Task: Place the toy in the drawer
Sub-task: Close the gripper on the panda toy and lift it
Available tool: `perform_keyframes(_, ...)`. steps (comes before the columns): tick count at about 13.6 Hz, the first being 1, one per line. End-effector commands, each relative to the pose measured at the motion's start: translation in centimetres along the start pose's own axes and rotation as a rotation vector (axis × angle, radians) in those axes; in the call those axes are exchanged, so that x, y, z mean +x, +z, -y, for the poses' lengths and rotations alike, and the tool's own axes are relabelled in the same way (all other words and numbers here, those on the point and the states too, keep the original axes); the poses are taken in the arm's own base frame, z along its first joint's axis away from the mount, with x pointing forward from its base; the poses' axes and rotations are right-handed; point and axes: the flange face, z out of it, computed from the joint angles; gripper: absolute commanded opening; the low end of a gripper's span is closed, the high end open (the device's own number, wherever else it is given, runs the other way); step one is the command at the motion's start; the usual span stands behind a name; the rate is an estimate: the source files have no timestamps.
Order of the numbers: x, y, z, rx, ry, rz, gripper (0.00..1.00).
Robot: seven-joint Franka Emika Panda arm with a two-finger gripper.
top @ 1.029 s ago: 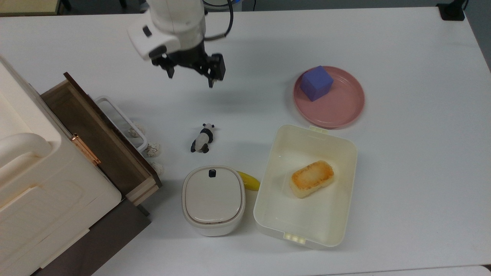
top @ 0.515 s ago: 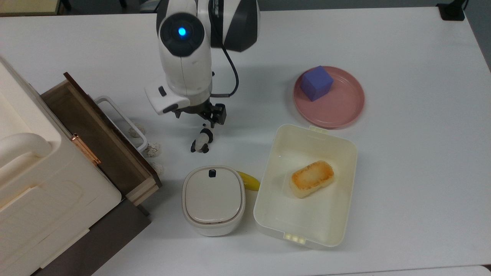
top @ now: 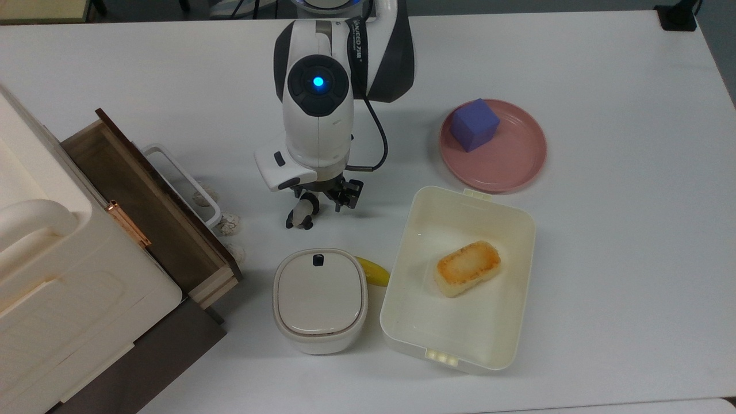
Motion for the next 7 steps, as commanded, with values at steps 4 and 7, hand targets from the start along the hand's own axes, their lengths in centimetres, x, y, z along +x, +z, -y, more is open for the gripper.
perform_keyframes(4,0.1,-3.5,-2.3,0.017,-0.088,-0.005,0.0)
perform_keyframes(7,-0.3,-10.8,-5.8,0.056,-0.119,-0.011,0.0)
